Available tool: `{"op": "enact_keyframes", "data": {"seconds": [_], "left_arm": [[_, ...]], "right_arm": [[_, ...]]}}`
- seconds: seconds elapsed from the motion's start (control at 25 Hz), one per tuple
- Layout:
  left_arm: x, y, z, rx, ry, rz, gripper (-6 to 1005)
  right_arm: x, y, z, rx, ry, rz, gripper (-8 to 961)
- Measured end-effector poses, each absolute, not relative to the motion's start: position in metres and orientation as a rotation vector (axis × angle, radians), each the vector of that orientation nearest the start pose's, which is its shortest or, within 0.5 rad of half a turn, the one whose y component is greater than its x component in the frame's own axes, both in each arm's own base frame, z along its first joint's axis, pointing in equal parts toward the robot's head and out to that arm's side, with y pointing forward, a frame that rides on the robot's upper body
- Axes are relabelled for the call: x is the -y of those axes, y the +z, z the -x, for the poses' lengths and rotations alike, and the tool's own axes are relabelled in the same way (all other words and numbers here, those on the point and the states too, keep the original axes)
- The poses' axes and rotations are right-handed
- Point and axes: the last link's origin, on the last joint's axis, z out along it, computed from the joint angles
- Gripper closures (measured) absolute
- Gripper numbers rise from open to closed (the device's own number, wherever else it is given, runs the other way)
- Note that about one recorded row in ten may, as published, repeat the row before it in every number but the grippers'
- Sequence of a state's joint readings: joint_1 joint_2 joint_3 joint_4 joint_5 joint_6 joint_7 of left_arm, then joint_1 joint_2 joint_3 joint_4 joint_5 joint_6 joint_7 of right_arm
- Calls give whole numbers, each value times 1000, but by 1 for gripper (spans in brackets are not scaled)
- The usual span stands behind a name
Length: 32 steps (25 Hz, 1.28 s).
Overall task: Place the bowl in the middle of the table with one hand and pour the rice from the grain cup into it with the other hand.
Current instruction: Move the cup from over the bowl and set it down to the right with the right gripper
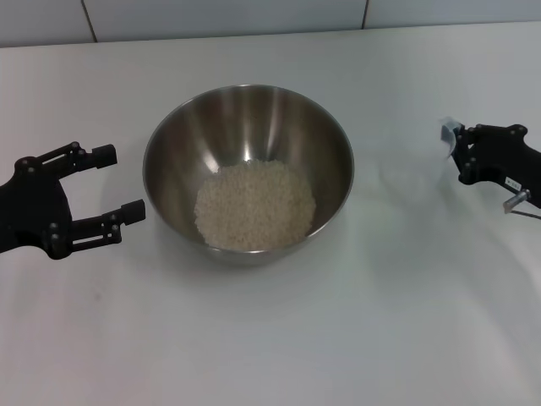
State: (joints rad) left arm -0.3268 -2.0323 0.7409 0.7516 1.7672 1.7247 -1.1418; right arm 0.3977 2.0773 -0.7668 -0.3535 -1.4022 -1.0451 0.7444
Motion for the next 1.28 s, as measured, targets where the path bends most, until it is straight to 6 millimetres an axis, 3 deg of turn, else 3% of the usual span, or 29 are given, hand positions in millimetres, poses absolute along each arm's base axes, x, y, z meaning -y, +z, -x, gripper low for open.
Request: {"op": "enact_keyframes", "data": {"seconds": [0.64, 1.08, 1.28], "left_arm": [[-281, 44, 288, 303, -832, 2625, 164], [-278, 44, 288, 298, -849, 2638, 164], [-277, 44, 288, 300, -850, 2639, 164]], "right_arm": [[-334, -14, -348, -582, 495, 2092, 870], [-321, -14, -352, -595, 522, 2101, 668], [-311, -13, -357, -603, 538, 2092, 481]]}}
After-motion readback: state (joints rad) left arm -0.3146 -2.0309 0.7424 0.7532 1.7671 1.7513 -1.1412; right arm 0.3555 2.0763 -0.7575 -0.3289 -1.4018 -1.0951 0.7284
